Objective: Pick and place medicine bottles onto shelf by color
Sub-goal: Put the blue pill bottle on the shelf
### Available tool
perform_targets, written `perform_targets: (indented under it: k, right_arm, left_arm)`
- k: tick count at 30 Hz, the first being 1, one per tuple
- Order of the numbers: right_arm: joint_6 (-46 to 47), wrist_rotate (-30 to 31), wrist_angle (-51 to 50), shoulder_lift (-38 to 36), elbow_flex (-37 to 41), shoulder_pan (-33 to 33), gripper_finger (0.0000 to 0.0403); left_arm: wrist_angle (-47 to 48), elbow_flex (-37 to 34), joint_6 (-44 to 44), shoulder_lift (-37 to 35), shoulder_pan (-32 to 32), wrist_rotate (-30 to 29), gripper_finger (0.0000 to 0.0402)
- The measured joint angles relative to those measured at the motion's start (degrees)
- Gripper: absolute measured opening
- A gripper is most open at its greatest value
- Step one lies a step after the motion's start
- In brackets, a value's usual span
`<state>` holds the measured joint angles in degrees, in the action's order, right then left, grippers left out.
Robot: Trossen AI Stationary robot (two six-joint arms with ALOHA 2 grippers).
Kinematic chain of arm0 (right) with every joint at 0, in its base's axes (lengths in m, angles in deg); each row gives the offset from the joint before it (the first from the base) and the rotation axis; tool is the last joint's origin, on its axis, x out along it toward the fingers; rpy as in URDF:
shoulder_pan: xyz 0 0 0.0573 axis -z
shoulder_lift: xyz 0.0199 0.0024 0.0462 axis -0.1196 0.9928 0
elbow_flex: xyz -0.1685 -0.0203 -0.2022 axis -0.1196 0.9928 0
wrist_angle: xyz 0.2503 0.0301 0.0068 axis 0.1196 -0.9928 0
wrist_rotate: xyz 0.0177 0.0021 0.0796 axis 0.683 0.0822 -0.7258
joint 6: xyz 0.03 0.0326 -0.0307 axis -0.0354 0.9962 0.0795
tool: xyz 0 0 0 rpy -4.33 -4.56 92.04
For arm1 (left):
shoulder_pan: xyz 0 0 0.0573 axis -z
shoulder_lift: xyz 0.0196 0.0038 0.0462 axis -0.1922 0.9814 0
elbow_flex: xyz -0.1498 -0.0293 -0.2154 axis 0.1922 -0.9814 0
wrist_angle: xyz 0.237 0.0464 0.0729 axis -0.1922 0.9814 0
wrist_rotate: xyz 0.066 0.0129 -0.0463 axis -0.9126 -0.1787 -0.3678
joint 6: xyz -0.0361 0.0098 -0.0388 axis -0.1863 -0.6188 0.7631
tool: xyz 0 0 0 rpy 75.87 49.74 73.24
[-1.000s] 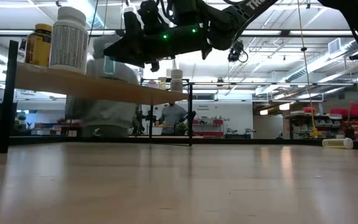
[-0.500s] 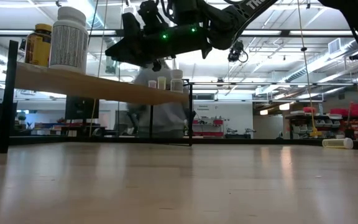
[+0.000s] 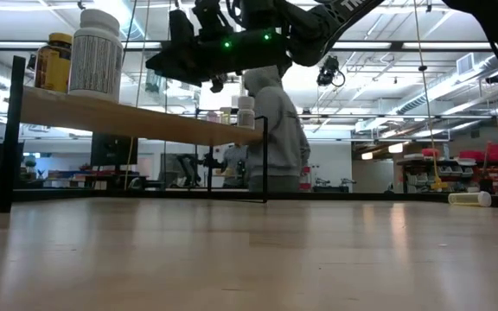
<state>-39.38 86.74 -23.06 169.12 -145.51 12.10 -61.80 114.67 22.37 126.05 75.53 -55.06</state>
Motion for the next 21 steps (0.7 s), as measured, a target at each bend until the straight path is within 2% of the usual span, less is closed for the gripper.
perform_targets:
  k: [10,21]
  right_arm:
    - [-0.19,-0.44,-3.65,-0.07,-1.84,0.55,0.013]
    - [0.3,-0.46,-1.63,2.36,-1.78,0.57,0.013]
  left_arm:
    - [0.02,0.0,-0.01,0.0,0.0,0.0,0.0172]
    - [-0.01,0.03,-0.01,-0.02,0.0,0.0,0.0172]
